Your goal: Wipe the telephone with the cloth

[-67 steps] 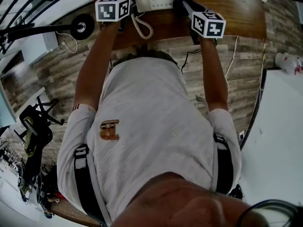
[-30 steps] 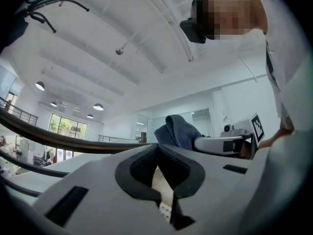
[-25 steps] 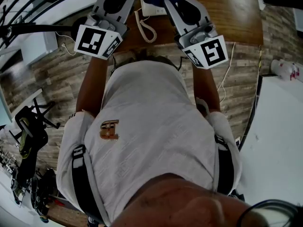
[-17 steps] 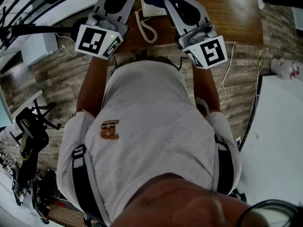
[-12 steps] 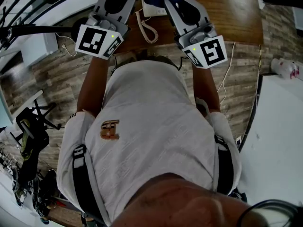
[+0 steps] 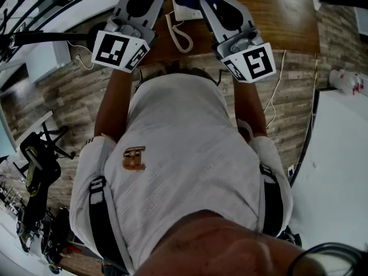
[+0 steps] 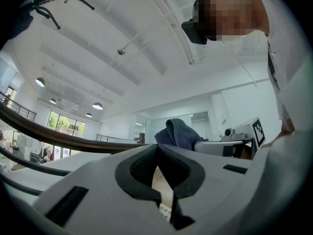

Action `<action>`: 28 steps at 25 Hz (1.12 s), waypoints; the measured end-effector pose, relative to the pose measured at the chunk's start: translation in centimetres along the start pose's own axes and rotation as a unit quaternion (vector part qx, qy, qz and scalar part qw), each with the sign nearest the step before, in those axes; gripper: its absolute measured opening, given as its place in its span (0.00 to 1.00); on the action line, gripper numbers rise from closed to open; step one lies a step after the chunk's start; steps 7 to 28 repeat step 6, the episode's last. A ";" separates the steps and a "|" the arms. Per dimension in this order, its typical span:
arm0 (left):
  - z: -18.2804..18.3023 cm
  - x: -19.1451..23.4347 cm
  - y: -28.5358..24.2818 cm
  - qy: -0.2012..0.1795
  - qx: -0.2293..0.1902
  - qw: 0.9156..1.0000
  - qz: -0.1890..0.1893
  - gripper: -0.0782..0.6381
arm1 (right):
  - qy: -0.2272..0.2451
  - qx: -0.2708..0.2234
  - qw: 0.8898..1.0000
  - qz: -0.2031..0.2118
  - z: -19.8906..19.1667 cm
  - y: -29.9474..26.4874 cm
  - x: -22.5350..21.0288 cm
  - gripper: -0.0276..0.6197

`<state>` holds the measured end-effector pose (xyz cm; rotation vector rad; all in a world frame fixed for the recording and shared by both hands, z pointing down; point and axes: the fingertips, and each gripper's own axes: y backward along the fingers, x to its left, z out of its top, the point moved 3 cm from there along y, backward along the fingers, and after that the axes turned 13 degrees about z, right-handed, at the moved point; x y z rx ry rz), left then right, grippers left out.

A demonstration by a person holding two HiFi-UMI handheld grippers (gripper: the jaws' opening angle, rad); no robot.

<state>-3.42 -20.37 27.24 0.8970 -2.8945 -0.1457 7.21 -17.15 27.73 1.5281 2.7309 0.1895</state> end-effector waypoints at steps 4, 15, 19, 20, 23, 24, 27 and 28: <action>0.0 0.1 0.3 0.003 0.000 1.000 0.001 0.13 | 0.000 0.002 1.000 0.000 0.0 -0.1 0.3 0.14; 0.1 0.2 0.5 0.004 0.000 1.000 0.001 0.13 | 0.000 0.003 1.000 0.000 0.0 -0.1 0.5 0.14; 0.1 0.2 0.5 0.004 0.000 1.000 0.001 0.13 | 0.000 0.003 1.000 0.000 0.0 -0.1 0.5 0.14; 0.1 0.2 0.5 0.004 0.000 1.000 0.001 0.13 | 0.000 0.003 1.000 0.000 0.0 -0.1 0.5 0.14; 0.1 0.2 0.5 0.004 0.000 1.000 0.001 0.13 | 0.000 0.003 1.000 0.000 0.0 -0.1 0.5 0.14; 0.1 0.2 0.5 0.004 0.000 1.000 0.001 0.13 | 0.000 0.003 1.000 0.000 0.0 -0.1 0.5 0.14; 0.1 0.2 0.5 0.004 0.000 1.000 0.001 0.13 | 0.000 0.003 1.000 0.000 0.0 -0.1 0.5 0.14; 0.1 0.2 0.5 0.004 0.000 1.000 0.001 0.13 | 0.000 0.003 1.000 0.000 0.0 -0.1 0.5 0.14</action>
